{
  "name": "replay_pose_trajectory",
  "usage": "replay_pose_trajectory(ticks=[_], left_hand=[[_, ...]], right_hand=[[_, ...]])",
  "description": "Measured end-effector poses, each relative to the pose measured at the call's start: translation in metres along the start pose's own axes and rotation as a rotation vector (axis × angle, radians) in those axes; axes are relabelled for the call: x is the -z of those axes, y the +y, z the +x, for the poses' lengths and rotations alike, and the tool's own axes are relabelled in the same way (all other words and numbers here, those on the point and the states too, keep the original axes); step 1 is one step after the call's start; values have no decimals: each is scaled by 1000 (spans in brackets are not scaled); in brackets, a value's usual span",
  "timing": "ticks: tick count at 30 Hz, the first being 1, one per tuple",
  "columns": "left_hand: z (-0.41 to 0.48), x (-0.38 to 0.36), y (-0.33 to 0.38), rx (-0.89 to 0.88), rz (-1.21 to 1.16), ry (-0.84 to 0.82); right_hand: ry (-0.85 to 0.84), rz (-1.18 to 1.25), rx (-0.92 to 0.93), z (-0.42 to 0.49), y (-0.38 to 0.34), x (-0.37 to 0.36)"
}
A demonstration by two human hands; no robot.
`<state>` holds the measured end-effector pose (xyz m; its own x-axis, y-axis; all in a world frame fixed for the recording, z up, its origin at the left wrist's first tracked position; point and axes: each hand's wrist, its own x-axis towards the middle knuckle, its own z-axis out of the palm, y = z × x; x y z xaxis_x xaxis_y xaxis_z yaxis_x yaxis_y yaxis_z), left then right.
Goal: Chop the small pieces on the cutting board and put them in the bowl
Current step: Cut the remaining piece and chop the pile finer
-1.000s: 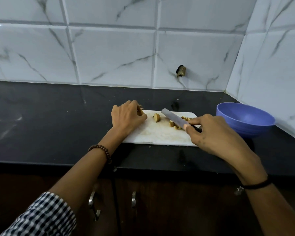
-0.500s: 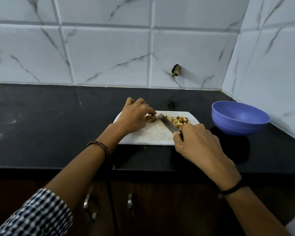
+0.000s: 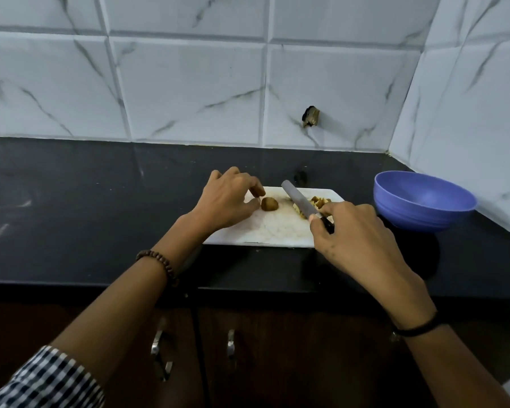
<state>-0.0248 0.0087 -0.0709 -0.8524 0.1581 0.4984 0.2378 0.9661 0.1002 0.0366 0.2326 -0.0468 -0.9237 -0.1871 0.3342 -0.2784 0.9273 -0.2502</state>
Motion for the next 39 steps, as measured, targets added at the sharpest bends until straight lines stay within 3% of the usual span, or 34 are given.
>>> replay_pose_trajectory(ticks=[6, 12, 22, 27, 33, 39], left_hand=[[-2, -5, -1, 5, 7, -25], [-4, -15, 3, 80, -152, 5], [-2, -12, 13, 118, -122, 102], [-15, 7, -12, 237, -186, 214], [-18, 15, -23, 225, -204, 167], [-10, 4, 2, 90, -215, -27]], right_hand=[[-16, 17, 32, 0, -7, 0], [-19, 39, 25, 2, -10, -3], [32, 78, 27, 5, -6, -5], [25, 71, 63, 2, -14, -10], [-79, 72, 110, -3, -30, -17], [-58, -43, -35, -6, -2, -6]])
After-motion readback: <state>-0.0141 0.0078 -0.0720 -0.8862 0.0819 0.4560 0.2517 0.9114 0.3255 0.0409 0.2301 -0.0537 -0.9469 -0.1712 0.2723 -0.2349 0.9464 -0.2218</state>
